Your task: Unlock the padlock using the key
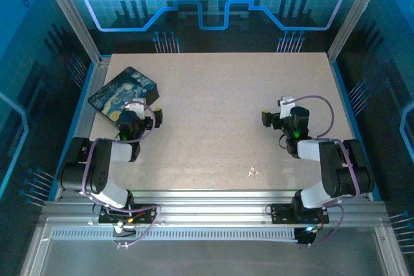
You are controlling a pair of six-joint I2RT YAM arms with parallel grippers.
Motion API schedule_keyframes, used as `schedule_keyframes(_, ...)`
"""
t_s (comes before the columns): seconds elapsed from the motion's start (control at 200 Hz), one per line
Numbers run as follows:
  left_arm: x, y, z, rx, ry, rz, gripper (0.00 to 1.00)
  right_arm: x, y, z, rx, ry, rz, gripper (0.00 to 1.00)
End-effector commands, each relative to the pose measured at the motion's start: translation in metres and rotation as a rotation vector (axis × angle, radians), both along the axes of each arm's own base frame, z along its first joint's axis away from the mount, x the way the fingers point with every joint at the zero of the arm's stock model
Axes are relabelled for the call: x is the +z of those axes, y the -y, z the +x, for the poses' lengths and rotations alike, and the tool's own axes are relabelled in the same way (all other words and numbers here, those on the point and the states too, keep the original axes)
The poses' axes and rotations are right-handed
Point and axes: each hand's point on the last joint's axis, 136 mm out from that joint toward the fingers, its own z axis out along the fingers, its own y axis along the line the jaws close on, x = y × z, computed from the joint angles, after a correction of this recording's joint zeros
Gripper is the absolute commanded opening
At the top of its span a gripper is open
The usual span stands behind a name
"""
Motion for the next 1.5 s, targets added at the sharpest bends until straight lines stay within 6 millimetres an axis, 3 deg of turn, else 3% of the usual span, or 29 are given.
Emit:
schedule_keyframes(0.0, 0.003, 0.002, 0.003, -0.012, 0.008, -0.018, 0.99, 0.005, -0.002, 0.003, 0.007, 0.027, -0.009, 1.00)
schedule_keyframes(1.085, 0.005, -0.002, 0.002, -0.022, 0.011, -0.069, 0.98, 0.011, 0.003, 0.006, -0.018, 0.000, -0.008, 1.00)
schedule_keyframes(1.171, 0.022, 0.000, 0.002, -0.028, -0.015, -0.055, 0.95, 0.017, 0.011, 0.006, -0.069, -0.011, -0.013, 1.00)
schedule_keyframes(1.306, 0.071, -0.001, 0.007, 0.006, -0.035, -0.076, 0.95, 0.022, 0.009, 0.007, -0.068, -0.044, -0.015, 0.97)
schedule_keyframes(1.396, 0.099, -0.008, 0.012, 0.062, -0.037, -0.091, 0.95, 0.022, -0.003, 0.010, -0.037, -0.102, -0.045, 0.94)
schedule_keyframes(1.496, 0.111, -0.023, 0.021, 0.141, -0.118, -0.071, 0.95, 0.026, -0.025, 0.010, -0.008, -0.117, -0.155, 0.94)
